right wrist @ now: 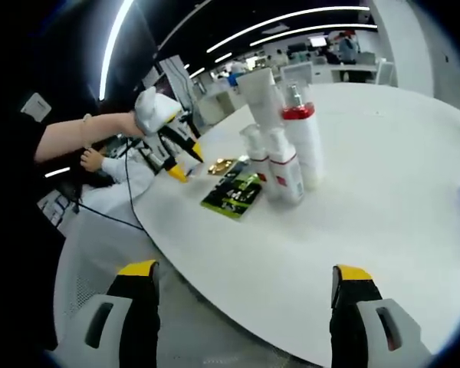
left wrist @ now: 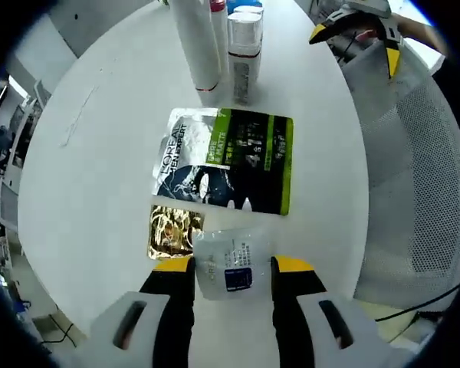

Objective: Arrange the skincare products in the storage area until every visible bottle or jar stands upright without overlapping.

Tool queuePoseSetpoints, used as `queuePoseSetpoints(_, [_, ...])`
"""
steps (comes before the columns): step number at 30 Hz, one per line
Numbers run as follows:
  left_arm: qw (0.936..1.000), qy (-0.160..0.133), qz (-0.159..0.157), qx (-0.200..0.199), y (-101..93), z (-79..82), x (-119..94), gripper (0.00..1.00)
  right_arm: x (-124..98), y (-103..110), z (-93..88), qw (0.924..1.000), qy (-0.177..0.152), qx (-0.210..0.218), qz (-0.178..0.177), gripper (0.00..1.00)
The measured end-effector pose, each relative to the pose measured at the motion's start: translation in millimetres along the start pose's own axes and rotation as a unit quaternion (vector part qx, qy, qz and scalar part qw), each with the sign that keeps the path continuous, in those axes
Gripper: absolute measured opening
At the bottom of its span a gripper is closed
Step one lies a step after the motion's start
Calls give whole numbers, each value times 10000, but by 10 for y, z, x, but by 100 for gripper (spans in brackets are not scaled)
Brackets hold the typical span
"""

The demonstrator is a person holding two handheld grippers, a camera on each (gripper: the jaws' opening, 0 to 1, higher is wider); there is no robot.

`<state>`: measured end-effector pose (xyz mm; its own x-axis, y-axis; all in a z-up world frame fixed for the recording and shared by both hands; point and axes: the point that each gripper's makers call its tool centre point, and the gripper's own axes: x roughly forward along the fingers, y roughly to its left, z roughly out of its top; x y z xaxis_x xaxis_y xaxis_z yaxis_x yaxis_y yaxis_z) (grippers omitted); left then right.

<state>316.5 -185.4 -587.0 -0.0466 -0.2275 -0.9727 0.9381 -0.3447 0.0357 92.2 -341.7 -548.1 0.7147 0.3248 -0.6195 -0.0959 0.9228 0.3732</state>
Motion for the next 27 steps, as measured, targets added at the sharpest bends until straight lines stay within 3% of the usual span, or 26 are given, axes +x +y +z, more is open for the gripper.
queuePoseSetpoints(5, [9997,-54,-148,177,-45,16,80,33,3,-10,-19,10000,37,14,-40,98])
queuePoseSetpoints(12, [9982,92,-323,506,-108,-17,225,33,1,-25,-40,9999,57,46,-113,98])
queuePoseSetpoints(27, [9958,132,-475,770,-143,-33,384,33,-18,-54,-60,9995,41,111,-283,98])
